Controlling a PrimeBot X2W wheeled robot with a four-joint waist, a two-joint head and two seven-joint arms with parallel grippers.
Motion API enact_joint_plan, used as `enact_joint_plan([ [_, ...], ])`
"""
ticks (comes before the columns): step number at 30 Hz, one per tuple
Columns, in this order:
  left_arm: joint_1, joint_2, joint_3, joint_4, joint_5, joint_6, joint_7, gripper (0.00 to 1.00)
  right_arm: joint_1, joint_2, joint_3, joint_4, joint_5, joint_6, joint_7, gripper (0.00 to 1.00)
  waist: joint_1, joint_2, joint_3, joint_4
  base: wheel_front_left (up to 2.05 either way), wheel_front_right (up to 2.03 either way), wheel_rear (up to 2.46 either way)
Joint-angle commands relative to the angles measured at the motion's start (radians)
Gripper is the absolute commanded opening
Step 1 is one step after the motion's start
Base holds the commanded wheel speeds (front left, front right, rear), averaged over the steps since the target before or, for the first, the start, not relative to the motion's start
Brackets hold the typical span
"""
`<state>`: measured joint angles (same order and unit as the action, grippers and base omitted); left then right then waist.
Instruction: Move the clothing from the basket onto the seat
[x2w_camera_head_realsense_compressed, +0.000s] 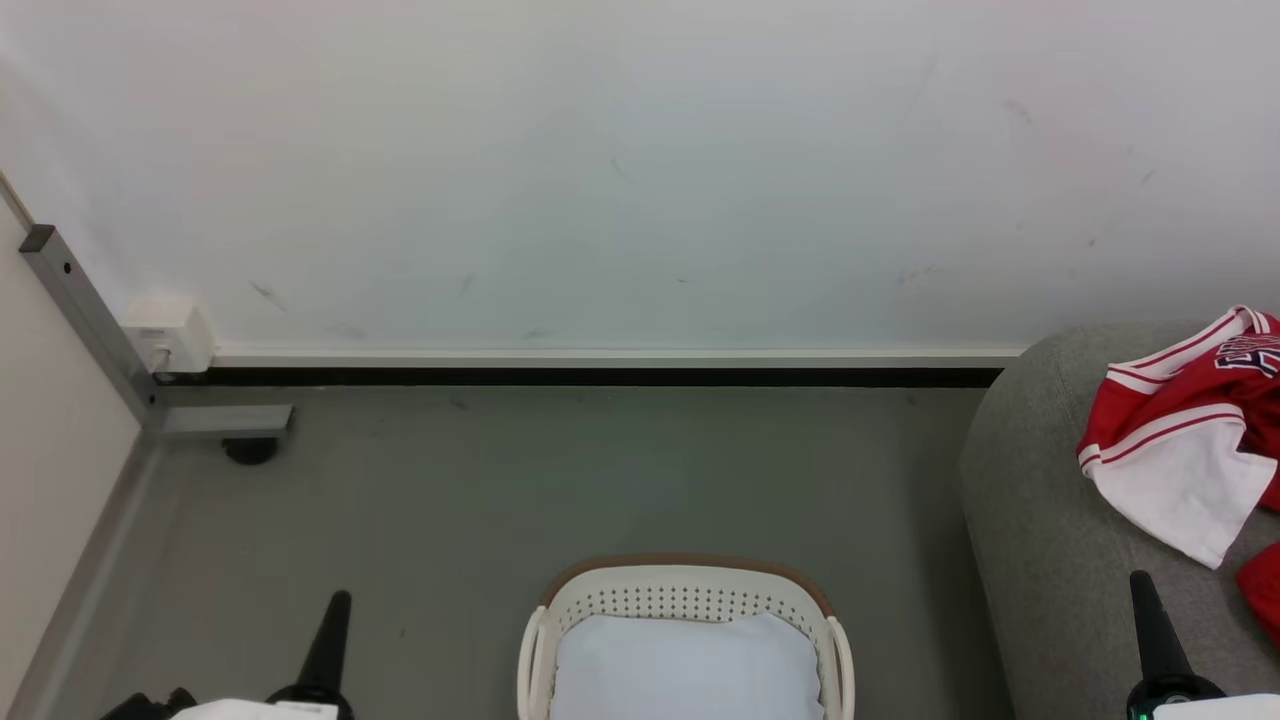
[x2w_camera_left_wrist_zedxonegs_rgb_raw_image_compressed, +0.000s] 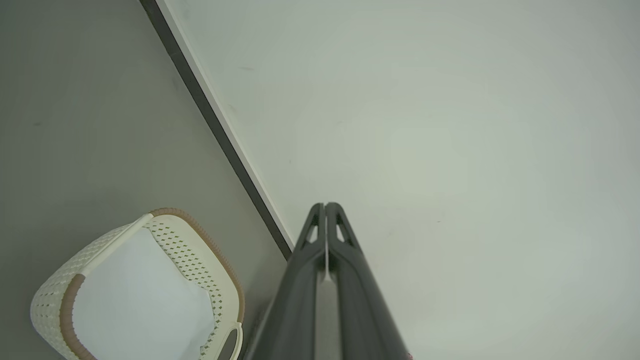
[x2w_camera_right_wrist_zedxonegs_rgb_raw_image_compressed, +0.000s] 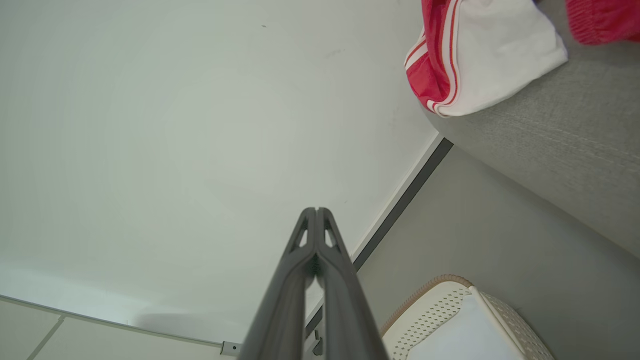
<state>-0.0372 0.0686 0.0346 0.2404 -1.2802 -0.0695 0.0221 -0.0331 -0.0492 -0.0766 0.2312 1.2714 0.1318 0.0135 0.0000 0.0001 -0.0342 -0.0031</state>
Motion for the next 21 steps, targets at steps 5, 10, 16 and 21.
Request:
enact_joint_plan([
  [5,-0.025,-0.002,0.018,-0.004,-0.058,-0.014,0.016,0.0,-0.028,-0.008,-0.009,0.0,0.063,-0.001,0.017,0.0,0.0,-0.0001,0.004,0.0,0.0,0.0,0.0],
  [10,-0.033,-0.005,0.028,-0.002,-0.101,-0.021,0.028,0.0,-0.035,-0.008,-0.012,0.002,0.104,-0.001,0.029,0.0,0.0,-0.0001,0.008,0.001,0.0,0.0,0.0],
  [16,-0.041,-0.008,0.039,-0.001,-0.145,-0.03,0.041,0.0,-0.044,-0.008,-0.016,0.004,0.151,-0.002,0.042,0.0,0.0,-0.0001,0.013,0.001,0.0,0.0,0.0],
  [21,-0.048,-0.009,0.047,0.0,-0.179,-0.037,0.051,0.0,-0.053,-0.008,-0.019,0.006,0.188,-0.002,0.054,0.0,0.0,-0.0001,0.017,0.001,0.0,0.0,0.0],
])
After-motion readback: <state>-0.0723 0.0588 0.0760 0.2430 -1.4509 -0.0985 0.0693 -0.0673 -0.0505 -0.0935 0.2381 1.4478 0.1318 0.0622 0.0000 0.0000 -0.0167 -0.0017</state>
